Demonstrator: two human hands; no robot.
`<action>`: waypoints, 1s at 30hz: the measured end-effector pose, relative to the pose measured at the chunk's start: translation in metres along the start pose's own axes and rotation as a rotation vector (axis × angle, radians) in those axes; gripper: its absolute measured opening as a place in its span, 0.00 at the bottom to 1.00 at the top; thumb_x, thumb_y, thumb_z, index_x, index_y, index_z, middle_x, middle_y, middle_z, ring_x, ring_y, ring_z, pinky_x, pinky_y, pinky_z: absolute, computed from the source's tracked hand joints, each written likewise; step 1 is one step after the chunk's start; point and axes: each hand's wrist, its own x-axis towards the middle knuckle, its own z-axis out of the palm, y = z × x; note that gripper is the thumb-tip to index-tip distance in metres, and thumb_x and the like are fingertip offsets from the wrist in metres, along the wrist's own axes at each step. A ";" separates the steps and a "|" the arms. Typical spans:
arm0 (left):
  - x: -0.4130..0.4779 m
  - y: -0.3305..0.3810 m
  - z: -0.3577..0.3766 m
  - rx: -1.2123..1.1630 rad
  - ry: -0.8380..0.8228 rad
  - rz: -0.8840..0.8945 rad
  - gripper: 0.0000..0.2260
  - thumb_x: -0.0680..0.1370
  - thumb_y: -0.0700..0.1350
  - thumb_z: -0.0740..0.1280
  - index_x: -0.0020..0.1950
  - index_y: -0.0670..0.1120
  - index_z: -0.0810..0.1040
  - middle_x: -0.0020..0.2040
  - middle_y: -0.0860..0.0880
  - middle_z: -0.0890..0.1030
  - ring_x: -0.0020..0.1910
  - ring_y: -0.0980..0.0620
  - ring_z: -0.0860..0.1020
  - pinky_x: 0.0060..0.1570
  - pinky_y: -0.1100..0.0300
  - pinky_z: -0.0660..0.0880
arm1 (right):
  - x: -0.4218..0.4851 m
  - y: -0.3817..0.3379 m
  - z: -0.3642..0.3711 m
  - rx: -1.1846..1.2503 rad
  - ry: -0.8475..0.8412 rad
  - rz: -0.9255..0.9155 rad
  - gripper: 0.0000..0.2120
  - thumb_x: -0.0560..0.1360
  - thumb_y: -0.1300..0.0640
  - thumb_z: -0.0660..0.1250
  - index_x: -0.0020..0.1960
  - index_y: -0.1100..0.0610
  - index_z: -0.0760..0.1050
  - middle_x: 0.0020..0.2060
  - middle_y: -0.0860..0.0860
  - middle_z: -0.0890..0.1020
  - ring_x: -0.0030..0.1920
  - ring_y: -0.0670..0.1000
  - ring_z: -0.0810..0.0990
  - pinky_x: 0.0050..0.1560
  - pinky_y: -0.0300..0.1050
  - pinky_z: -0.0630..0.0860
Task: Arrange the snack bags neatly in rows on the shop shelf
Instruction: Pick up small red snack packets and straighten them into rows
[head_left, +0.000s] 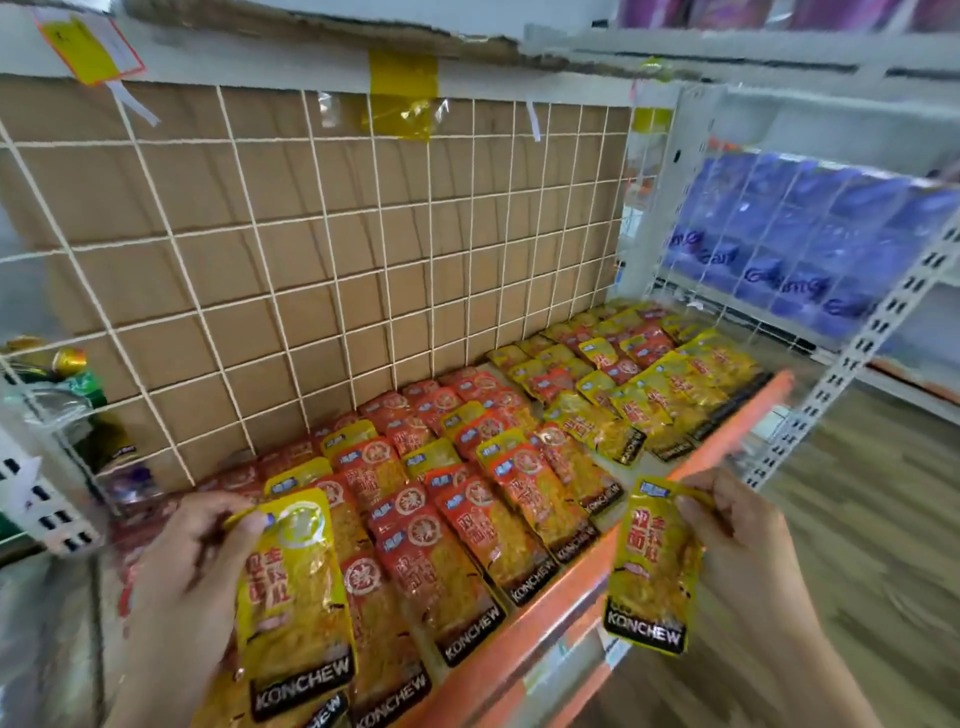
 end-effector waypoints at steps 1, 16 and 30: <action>-0.001 0.010 0.009 -0.027 -0.050 0.018 0.07 0.67 0.58 0.64 0.42 0.59 0.75 0.35 0.47 0.76 0.33 0.60 0.72 0.35 0.63 0.67 | -0.004 0.006 -0.008 -0.013 0.009 0.010 0.16 0.72 0.68 0.66 0.42 0.46 0.75 0.33 0.50 0.79 0.34 0.47 0.74 0.34 0.34 0.67; -0.037 0.094 0.190 -0.105 -0.238 0.104 0.08 0.74 0.46 0.68 0.41 0.58 0.73 0.29 0.54 0.73 0.23 0.61 0.65 0.24 0.67 0.59 | 0.018 0.087 -0.127 -0.005 -0.013 0.091 0.15 0.73 0.68 0.66 0.38 0.48 0.75 0.28 0.53 0.78 0.23 0.45 0.71 0.28 0.38 0.66; -0.038 0.121 0.284 -0.036 -0.187 0.035 0.06 0.75 0.36 0.66 0.42 0.46 0.74 0.31 0.50 0.70 0.28 0.60 0.66 0.30 0.69 0.61 | 0.102 0.146 -0.155 0.022 -0.117 0.011 0.21 0.73 0.68 0.67 0.40 0.40 0.72 0.32 0.40 0.79 0.33 0.42 0.75 0.31 0.30 0.67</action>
